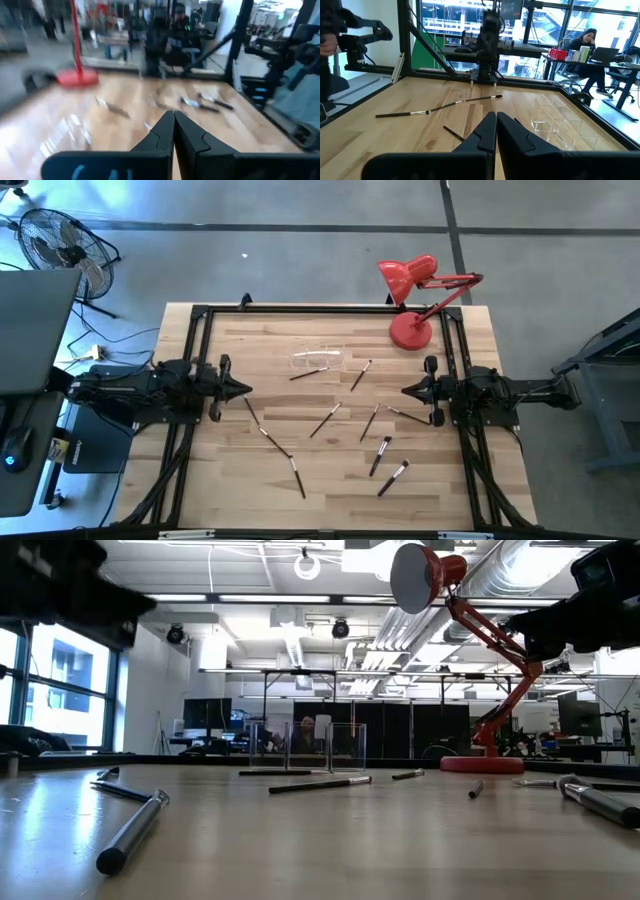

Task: Put items in baskets/containers
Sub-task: Put the black eye groomer brush into the transparent organizer

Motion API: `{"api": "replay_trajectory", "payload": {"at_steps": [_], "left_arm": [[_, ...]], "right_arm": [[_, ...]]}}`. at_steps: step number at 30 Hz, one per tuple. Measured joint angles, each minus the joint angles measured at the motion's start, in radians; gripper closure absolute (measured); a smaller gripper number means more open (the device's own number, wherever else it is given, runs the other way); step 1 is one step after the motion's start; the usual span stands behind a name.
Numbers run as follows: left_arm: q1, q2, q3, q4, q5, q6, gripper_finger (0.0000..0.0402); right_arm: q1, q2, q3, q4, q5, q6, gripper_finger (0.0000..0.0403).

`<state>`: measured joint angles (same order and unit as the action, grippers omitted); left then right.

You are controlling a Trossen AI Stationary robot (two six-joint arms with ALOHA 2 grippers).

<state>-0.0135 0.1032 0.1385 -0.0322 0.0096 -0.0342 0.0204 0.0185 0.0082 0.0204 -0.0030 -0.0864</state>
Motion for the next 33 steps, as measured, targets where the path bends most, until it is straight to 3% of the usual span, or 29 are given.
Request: {"api": "replay_trajectory", "payload": {"at_steps": [5,8,11,16,24,28,33], "left_arm": [[0.0,0.22,0.167,-0.056,-0.236,0.085,0.0401],[0.0,0.381,0.264,-0.074,-0.378,0.05,0.0401],[0.0,0.538,0.368,-0.107,-0.441,-0.025,0.0401],[0.0,0.798,0.547,-0.197,-0.447,-0.228,0.0401],[-0.02,1.123,0.835,-0.677,-0.424,-0.897,0.0401],[-0.076,1.194,0.854,-0.807,-0.333,-1.087,0.0401],[-0.168,1.204,0.792,-0.903,-0.338,-1.405,0.0401]], "right_arm": [[0.0,0.0,0.0,0.0,0.0,0.0,0.0398],[0.0,0.0,0.0,0.0,0.0,0.0,0.0398],[0.0,0.0,0.0,0.001,0.0,0.0,0.0398],[0.0,0.0,0.0,0.001,0.0,0.0,0.0399],[0.0,0.0,0.0,0.001,0.0,0.0,0.0396],[0.0,0.0,0.0,0.001,0.0,0.0,0.0396],[0.0,0.0,0.0,0.004,0.0,0.0,0.0395]]}}
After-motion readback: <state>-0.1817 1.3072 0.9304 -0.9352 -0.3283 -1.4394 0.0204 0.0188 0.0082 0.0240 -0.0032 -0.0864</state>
